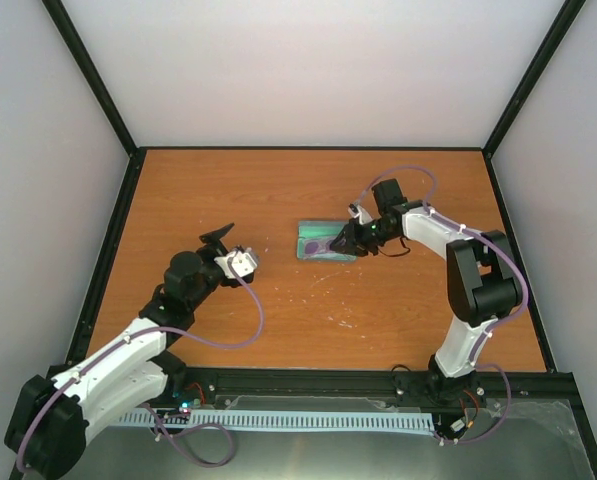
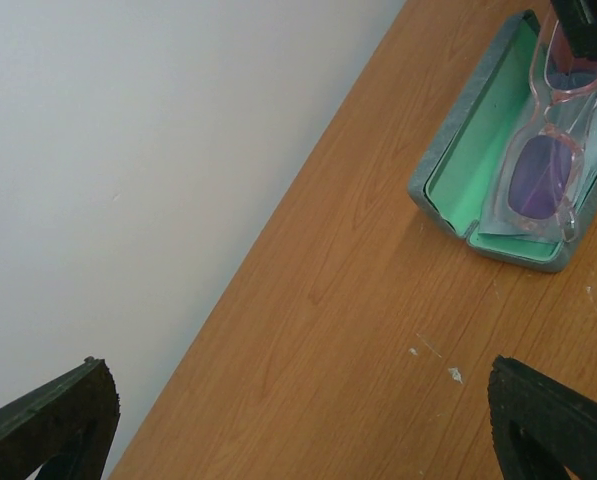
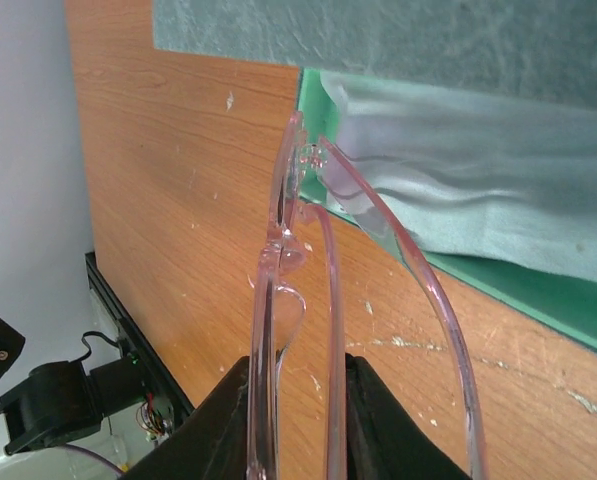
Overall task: Organize the sunglasses
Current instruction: Place the glasses cleaning cloth in the sunglasses case.
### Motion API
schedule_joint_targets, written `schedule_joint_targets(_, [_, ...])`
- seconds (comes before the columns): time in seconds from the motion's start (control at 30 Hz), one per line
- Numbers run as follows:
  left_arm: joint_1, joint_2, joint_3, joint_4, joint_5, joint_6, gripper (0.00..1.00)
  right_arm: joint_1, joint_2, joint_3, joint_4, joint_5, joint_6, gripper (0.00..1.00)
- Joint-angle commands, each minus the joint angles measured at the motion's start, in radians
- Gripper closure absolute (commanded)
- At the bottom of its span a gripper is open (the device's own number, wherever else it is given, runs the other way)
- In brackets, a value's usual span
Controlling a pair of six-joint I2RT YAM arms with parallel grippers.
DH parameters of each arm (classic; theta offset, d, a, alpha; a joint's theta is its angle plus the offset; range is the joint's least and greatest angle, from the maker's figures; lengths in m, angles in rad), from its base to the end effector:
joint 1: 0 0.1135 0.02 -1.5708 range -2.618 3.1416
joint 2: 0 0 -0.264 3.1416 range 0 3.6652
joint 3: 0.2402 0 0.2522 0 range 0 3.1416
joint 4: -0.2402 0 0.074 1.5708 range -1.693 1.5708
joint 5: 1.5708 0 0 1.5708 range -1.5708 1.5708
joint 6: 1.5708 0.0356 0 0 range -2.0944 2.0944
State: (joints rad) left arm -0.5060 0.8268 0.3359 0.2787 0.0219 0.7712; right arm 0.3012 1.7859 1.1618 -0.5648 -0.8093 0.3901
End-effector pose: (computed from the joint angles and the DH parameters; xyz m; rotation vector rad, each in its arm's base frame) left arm 0.1681 -0.0941 0.2221 1.0773 1.4247 0.1713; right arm 0.3237 0.1275 0.1855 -0.1063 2.7845 1.3009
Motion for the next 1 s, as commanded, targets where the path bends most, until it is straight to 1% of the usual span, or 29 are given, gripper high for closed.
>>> schedule_joint_targets(0.0, [-0.003,0.014,0.035,0.039,0.008,-0.025,0.00,-0.007,0.013,-0.013,0.095,-0.040,0.009,0.80])
schedule_joint_targets(0.1, [-0.004,0.022,0.041,0.038,0.004,-0.025,0.00,-0.007,0.015,-0.022,0.131,-0.066,0.017,0.80])
schedule_joint_targets(0.27, [-0.003,0.030,0.043,0.040,0.009,-0.026,0.00,-0.012,0.042,-0.013,0.111,-0.060,-0.010,0.80])
schedule_joint_targets(0.5, [-0.003,0.045,0.052,0.041,0.012,-0.032,0.00,-0.036,0.059,-0.035,0.134,-0.049,-0.014,0.80])
schedule_joint_targets(0.63, [-0.004,0.057,0.059,0.041,0.013,-0.035,0.00,-0.053,0.059,-0.051,0.183,-0.067,0.004,0.80])
schedule_joint_targets(0.73, [-0.003,0.067,0.063,0.044,0.016,-0.034,0.00,-0.056,0.076,-0.043,0.177,-0.072,-0.004,0.78])
schedule_joint_targets(0.8, [-0.003,0.074,0.063,0.048,0.018,-0.031,0.00,-0.057,0.090,-0.038,0.177,-0.082,-0.010,0.77])
schedule_joint_targets(0.97, [-0.003,0.091,0.066,0.057,0.023,-0.031,0.00,-0.056,0.130,-0.030,0.179,-0.147,-0.019,0.76])
